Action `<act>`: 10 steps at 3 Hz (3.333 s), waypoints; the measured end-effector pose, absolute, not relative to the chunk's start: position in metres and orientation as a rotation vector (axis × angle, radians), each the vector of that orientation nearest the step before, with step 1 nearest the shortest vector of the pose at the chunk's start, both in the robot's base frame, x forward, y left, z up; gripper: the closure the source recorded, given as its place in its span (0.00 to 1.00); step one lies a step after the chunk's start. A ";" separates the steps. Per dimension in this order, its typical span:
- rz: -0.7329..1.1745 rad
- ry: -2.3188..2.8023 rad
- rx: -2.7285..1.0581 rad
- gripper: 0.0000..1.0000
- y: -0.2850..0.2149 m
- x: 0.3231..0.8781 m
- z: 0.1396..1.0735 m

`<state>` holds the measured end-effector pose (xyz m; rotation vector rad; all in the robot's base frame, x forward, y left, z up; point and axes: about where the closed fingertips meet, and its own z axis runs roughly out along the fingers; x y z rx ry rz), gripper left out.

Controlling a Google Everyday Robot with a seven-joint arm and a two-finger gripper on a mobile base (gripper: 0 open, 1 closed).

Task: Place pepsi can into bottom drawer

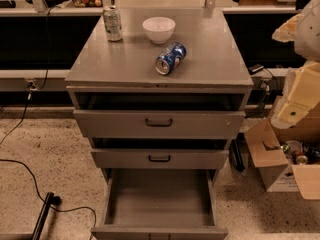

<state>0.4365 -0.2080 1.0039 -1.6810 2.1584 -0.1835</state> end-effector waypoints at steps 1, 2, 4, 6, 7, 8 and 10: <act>-0.184 2.158 -1.681 0.00 -0.208 0.437 1.004; -0.209 2.149 -1.692 0.00 -0.205 0.439 1.007; -0.150 1.825 -2.076 0.00 -0.158 0.461 0.994; -0.150 1.582 -2.308 0.00 -0.128 0.460 0.984; -0.325 1.401 -2.530 0.00 -0.120 0.498 0.974; -0.492 1.141 -2.668 0.00 -0.108 0.514 0.967; -0.523 1.080 -2.713 0.00 -0.116 0.541 0.955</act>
Offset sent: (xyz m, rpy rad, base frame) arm 0.0074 0.0053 0.0019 -0.0377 -0.0093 0.0136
